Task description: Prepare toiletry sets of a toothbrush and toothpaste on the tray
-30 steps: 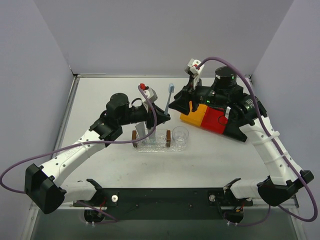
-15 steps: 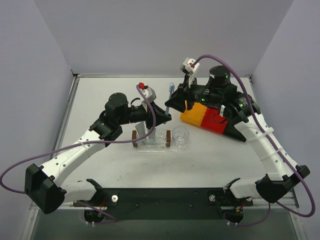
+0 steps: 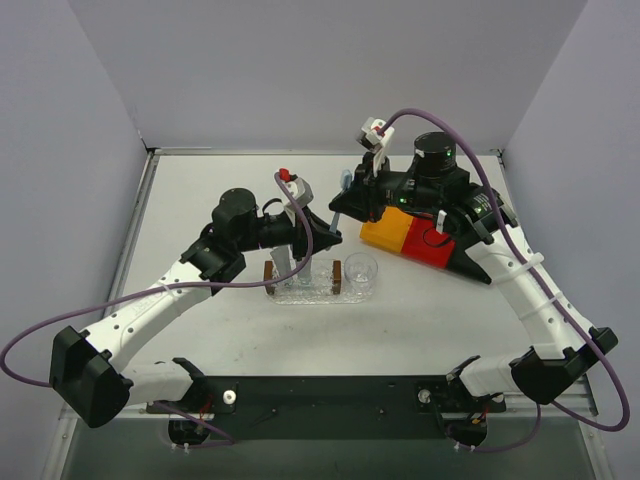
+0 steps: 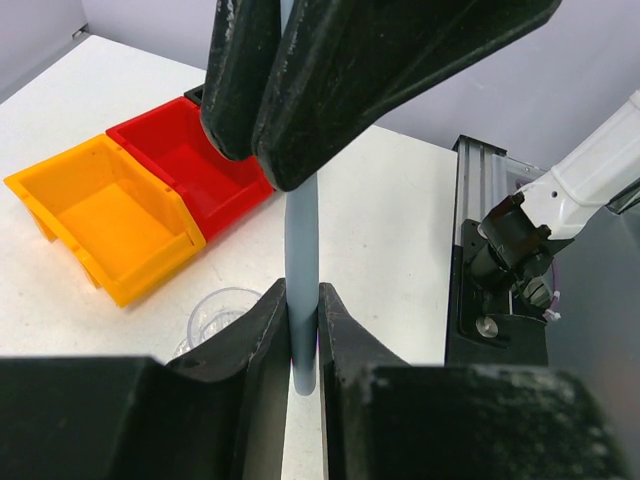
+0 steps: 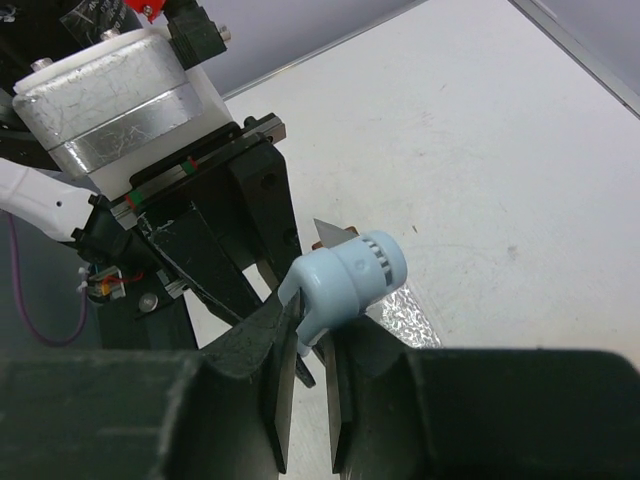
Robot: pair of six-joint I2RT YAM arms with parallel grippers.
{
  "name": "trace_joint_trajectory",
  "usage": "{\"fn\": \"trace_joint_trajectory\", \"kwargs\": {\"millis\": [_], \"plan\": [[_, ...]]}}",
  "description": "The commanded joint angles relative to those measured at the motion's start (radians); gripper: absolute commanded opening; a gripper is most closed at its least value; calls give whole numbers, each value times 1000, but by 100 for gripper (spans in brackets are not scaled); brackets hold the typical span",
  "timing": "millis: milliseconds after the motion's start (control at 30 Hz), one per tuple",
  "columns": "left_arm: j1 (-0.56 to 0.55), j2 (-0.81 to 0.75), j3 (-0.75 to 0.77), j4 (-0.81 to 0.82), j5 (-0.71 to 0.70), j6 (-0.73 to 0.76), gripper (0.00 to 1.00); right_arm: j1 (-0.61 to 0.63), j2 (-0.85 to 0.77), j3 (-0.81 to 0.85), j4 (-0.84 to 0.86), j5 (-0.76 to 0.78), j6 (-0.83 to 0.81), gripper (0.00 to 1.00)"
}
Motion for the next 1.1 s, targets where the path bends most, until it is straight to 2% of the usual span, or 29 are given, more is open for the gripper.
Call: {"fn": "trace_joint_trajectory", "kwargs": {"millis": [0, 100, 167, 267, 300, 400, 433, 500, 600, 667, 833, 967, 1067], "plan": [[0, -7, 4, 57, 23, 15, 0, 1, 0, 21, 54, -3, -6, 7], [0, -11, 1, 54, 10, 17, 0, 1, -3, 18, 52, 5, -11, 0], [0, -16, -1, 47, -3, 28, 0, 3, -4, 17, 49, 26, -22, 0], [2, -25, -2, 31, -28, 46, 14, 9, -9, 18, 38, 58, -40, 0], [4, -28, -2, 28, -36, 51, 28, 10, -10, 17, 32, 72, -55, 0], [16, -39, 1, 10, -69, 61, 51, 18, -18, 9, 29, 119, -81, 0], [20, -50, 1, -2, -86, 72, 70, 18, -19, 6, 29, 130, -88, 0], [36, -63, 5, -25, -106, 100, 84, 21, -23, -2, 31, 162, -100, 0], [62, -96, 13, -104, -180, 228, 86, 22, -27, -26, 49, 184, -112, 0], [91, -123, 18, -124, -230, 255, 86, 22, -29, -46, 79, 190, -112, 0], [236, -191, 44, -209, -261, 267, 86, 35, -44, -178, 165, 228, -115, 0], [356, -228, 56, -242, -296, 250, 86, 38, -82, -327, 317, 253, -112, 0], [402, -252, 56, -260, -333, 235, 86, 41, -113, -447, 430, 276, -103, 0]]}}
